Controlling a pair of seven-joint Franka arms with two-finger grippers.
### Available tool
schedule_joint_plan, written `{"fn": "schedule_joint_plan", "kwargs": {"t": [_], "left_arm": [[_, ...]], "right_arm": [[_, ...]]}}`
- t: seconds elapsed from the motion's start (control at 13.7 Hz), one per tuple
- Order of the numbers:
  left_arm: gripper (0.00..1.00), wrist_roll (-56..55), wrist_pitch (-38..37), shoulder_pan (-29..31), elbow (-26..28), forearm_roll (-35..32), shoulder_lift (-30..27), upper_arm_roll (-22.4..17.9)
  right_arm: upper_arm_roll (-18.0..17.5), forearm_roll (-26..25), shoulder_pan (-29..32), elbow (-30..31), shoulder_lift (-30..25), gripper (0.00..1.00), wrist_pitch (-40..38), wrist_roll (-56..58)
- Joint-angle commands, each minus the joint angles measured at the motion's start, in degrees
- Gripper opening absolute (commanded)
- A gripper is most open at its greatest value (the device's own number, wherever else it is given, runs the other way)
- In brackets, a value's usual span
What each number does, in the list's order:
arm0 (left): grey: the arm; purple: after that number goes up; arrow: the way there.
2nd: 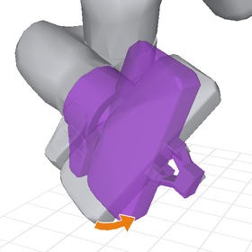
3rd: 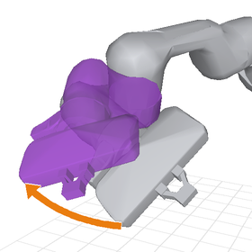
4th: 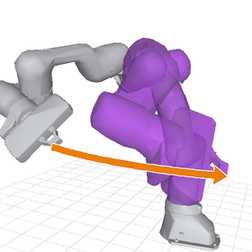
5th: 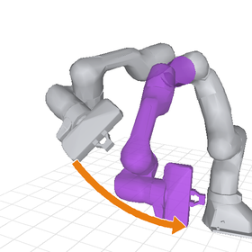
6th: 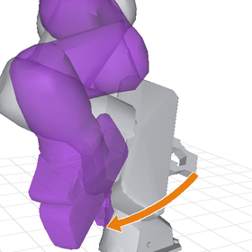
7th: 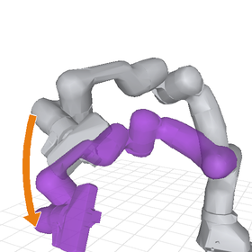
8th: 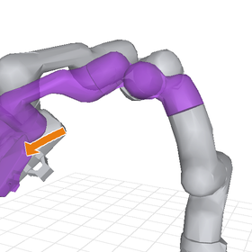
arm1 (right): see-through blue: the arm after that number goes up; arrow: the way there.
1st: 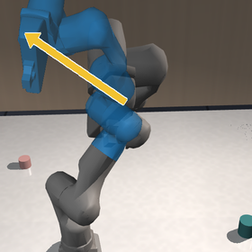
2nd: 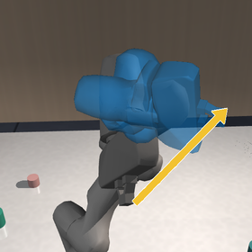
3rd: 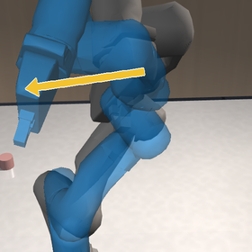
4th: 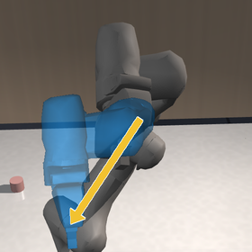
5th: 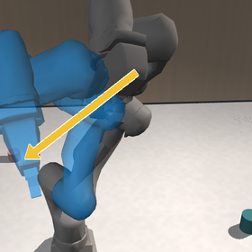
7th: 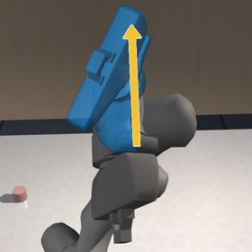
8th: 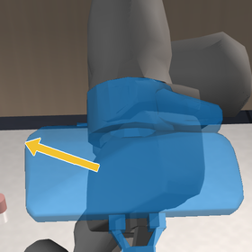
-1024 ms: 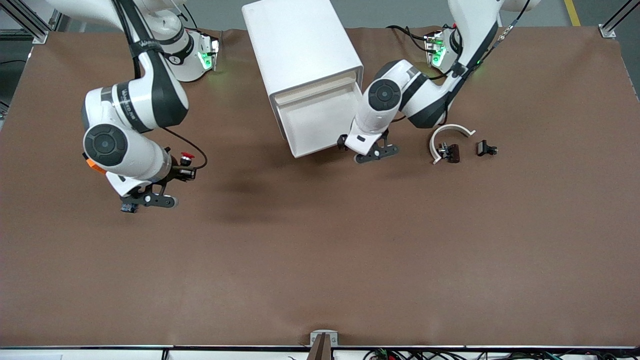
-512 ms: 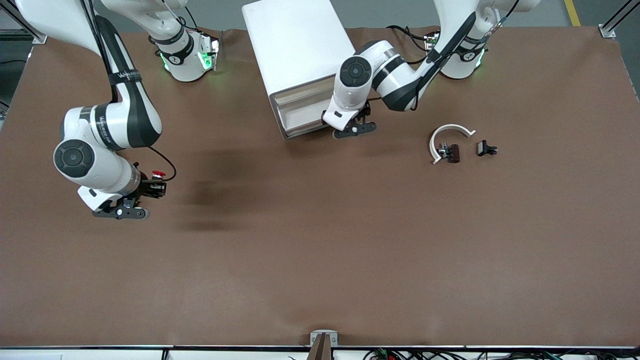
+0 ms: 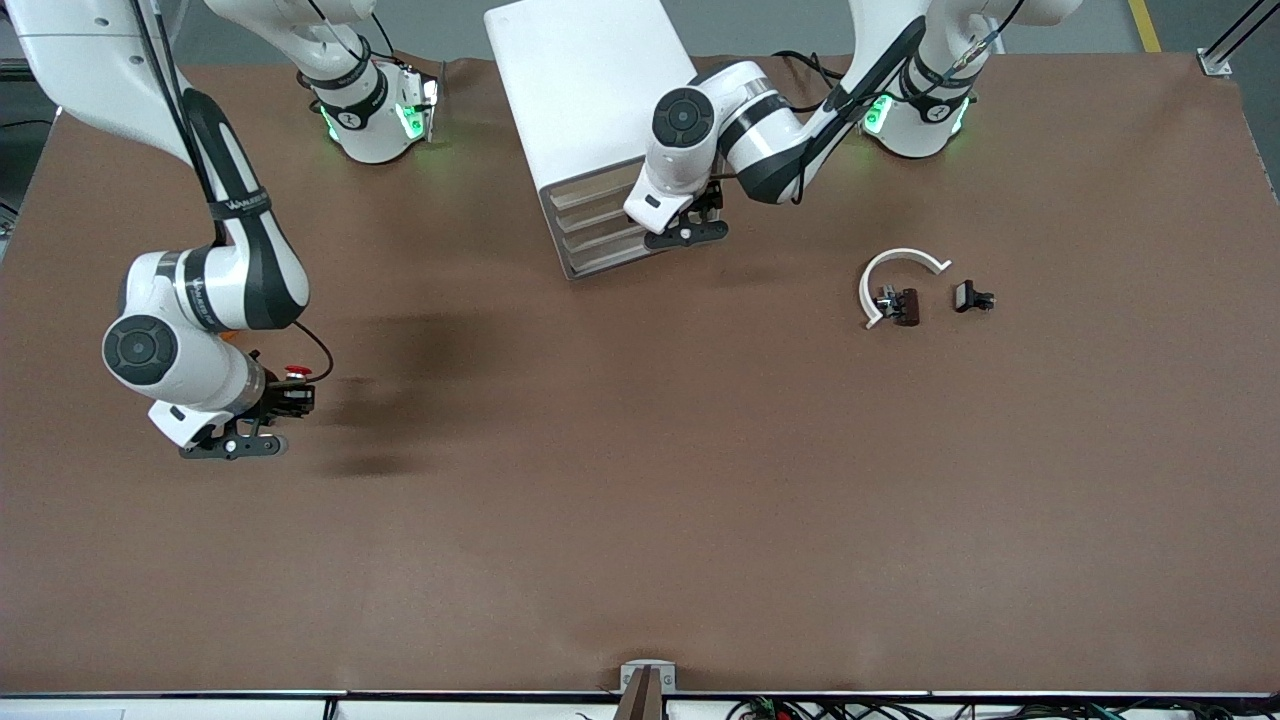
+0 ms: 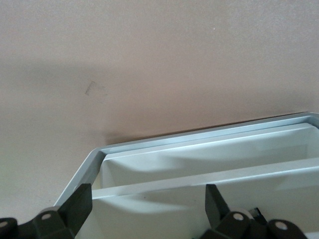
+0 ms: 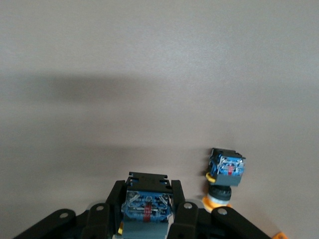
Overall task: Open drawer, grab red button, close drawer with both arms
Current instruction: 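Push the drawer shut with the left gripper while the right gripper carries the button, then lower the red button beside the orange button while the left gripper withdraws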
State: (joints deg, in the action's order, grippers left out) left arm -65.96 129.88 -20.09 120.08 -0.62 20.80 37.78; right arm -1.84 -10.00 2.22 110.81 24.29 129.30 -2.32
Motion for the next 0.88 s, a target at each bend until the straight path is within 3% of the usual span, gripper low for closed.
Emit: {"fn": "schedule_joint_plan", "kwargs": {"t": [0.0, 0.44, 0.8], "left_arm": [[1.0, -0.8, -0.6, 0.0, 0.0, 0.8, 0.0, 0.7], [1.0, 0.0, -2.2, 11.7, -4.3, -0.6, -0.6, 0.3], [1.0, 2.8, -14.5, 23.9, -16.0, -6.9, -0.9, 0.4]], "right_arm": [[-1.2, -1.3, 2.0, -0.6, 2.8, 0.07, 3.1, 0.6], [-1.2, -1.2, 3.8, -1.5, 6.9, 0.08, 6.1, 0.5], [-1.2, -1.2, 4.3, -1.5, 8.0, 0.12, 6.8, 0.5]]}}
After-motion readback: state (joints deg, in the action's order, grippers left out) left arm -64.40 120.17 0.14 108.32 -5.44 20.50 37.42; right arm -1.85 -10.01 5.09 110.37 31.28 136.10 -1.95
